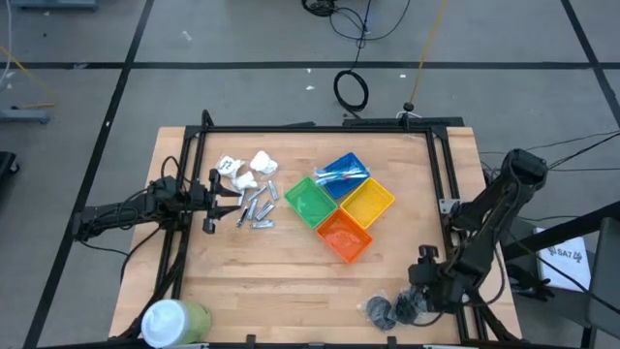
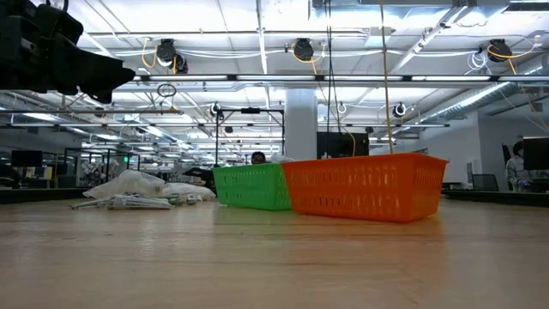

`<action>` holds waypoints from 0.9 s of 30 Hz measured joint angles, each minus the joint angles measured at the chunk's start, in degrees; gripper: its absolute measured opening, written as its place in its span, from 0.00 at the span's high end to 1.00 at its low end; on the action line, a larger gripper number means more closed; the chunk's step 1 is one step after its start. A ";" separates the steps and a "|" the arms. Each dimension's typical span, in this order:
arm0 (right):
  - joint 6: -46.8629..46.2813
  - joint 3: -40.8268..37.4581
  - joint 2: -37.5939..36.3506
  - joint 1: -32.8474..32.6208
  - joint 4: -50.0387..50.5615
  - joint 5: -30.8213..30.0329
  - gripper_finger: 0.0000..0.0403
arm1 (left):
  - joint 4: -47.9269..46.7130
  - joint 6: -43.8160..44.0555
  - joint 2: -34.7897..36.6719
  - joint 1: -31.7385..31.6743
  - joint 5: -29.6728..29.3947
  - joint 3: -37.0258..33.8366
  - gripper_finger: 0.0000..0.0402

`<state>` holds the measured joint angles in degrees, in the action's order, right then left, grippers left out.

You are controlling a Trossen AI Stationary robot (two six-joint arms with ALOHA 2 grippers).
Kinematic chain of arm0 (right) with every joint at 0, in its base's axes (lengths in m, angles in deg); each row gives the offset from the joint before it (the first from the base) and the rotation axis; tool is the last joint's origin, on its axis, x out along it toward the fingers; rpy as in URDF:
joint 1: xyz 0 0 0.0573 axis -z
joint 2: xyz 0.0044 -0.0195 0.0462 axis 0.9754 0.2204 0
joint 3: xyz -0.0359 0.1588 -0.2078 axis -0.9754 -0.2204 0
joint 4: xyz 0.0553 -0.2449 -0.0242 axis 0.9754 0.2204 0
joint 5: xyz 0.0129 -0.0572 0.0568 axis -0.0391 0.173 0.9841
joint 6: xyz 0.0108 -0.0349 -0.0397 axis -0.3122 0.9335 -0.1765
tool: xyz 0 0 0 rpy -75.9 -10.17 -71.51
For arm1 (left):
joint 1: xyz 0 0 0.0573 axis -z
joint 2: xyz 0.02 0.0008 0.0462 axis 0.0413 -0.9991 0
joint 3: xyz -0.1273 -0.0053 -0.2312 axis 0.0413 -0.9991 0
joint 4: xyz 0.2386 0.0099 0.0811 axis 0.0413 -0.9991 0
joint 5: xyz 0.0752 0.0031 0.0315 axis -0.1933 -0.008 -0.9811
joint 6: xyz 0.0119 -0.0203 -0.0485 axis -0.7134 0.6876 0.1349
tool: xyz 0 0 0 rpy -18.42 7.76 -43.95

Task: Pick & Place Travel size toiletries
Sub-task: Put the black hairbrush into the yellow bin

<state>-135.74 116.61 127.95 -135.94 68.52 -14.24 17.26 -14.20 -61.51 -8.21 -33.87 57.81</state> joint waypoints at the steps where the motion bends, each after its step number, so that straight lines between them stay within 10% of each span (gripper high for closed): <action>1: 0.15 0.00 1.22 0.00 -1.39 0.81 0.43 | 0.00 -0.01 0.00 -0.01 0.00 0.00 0.60; 14: 5.32 0.00 7.76 1.39 -6.29 1.43 0.45 | 0.00 -0.01 0.00 -0.01 0.00 0.00 0.60; 27: 6.11 -0.35 7.76 3.65 -6.87 8.62 0.74 | 0.00 0.00 0.00 0.00 0.00 -0.01 0.60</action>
<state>-129.63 116.27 135.71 -132.29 61.65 -5.62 17.26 -14.20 -61.51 -8.21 -33.87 57.81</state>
